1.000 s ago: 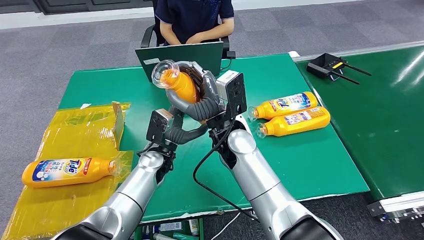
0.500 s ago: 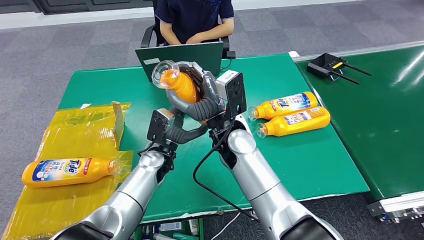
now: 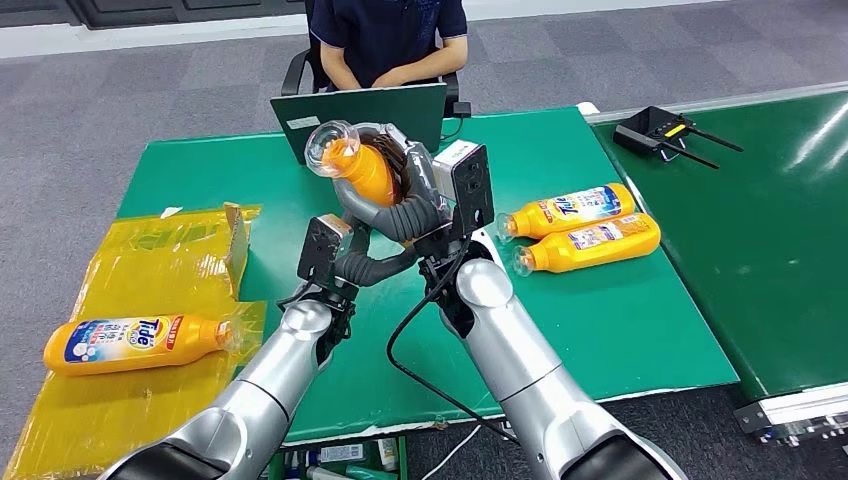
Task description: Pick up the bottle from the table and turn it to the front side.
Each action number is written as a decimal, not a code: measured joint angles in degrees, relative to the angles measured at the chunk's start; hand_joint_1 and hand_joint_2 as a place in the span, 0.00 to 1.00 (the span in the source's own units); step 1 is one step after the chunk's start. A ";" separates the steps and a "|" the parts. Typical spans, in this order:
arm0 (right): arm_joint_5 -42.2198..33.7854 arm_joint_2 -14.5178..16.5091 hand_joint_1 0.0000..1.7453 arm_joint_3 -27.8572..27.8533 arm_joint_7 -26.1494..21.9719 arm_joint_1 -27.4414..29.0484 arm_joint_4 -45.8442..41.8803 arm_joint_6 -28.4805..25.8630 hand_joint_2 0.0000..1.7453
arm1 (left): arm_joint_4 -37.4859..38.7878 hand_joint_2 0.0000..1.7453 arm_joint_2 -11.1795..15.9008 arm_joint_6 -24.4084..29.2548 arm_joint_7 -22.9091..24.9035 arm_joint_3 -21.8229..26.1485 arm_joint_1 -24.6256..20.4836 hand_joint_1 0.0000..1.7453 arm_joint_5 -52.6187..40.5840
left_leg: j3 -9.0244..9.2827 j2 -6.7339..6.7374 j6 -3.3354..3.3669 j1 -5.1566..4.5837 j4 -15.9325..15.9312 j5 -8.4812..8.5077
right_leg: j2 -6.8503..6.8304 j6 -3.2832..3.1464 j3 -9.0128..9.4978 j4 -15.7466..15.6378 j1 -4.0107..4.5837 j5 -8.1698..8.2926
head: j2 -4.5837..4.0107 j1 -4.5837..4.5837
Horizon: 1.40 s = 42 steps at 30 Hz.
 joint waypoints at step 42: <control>0.14 0.00 1.00 0.00 0.46 -0.10 0.02 0.02 1.00 | 0.36 1.00 -0.05 -2.96 0.08 0.00 -0.43 1.00 0.79 | 0.00 0.00 0.00 0.00 0.00 0.00 | 0.00 0.00 0.00 0.00 0.00 0.00 | 0.00 0.00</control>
